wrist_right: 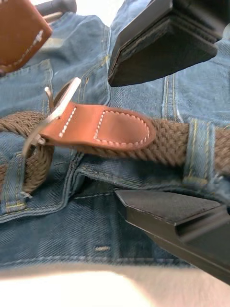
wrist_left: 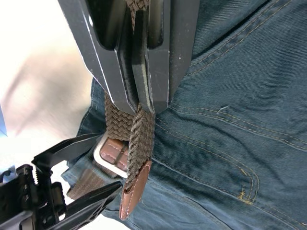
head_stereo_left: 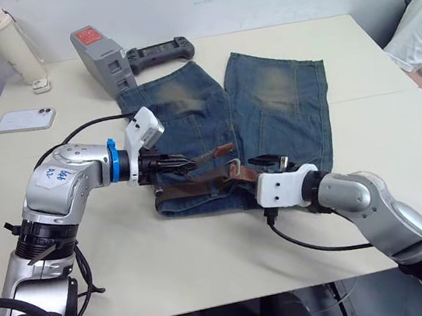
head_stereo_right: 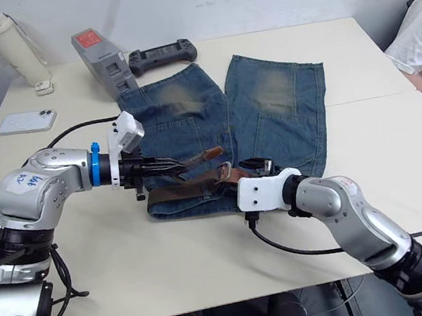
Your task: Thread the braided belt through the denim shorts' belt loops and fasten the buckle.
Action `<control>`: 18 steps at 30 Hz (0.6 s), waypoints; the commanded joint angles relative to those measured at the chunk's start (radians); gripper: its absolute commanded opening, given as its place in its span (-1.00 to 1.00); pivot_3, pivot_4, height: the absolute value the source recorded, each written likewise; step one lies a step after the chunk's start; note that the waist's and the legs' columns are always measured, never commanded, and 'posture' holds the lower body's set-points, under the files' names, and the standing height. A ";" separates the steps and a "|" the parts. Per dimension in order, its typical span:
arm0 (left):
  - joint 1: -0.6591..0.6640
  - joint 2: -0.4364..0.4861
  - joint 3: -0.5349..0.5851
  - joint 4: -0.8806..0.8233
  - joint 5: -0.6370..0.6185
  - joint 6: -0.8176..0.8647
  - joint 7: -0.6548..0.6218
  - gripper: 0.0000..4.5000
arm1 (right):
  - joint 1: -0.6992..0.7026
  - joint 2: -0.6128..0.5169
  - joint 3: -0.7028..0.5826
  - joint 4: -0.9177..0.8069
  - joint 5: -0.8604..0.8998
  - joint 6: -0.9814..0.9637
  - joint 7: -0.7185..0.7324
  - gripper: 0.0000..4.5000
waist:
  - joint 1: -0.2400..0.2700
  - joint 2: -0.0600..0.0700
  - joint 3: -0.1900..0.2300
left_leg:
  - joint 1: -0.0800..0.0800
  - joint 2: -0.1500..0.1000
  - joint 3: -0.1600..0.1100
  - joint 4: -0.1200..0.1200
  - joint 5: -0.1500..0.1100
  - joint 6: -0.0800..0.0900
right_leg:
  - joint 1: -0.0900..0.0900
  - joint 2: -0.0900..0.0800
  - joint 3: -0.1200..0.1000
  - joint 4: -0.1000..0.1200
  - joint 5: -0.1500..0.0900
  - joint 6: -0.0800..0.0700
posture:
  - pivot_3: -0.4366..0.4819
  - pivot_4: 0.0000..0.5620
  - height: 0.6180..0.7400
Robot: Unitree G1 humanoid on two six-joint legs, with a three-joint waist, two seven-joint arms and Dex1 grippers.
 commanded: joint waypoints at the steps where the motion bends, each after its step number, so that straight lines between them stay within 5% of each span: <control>1: -0.023 0.012 0.005 -0.003 0.013 -0.023 -0.015 -1.00 | -0.001 0.006 -0.031 0.017 -0.064 -0.053 -0.037 0.58 | 0.000 0.000 0.000 | 0.000 0.000 0.000 0.000 0.000 0.000 | 0.000 0.000 0.000 0.000 0.000 0.000 | -0.05 -0.47 1.00; 8: -0.017 0.005 0.006 0.005 0.031 -0.036 -0.013 -1.00 | -0.005 0.045 -0.075 -0.014 -0.058 -0.045 -0.009 0.58 | 0.000 0.000 0.000 | 0.000 0.000 0.000 0.000 0.000 0.000 | 0.000 0.000 0.000 0.000 0.000 0.000 | -0.05 -0.47 1.00; 18: -0.079 -0.063 0.151 0.072 -0.062 0.070 0.067 -1.00 | -0.038 0.097 -0.232 -0.168 0.246 0.163 0.171 0.58 | 0.000 0.000 0.000 | 0.000 0.000 0.000 0.001 0.000 0.000 | 0.000 0.000 0.001 0.001 0.000 0.000 | -0.05 -0.47 1.00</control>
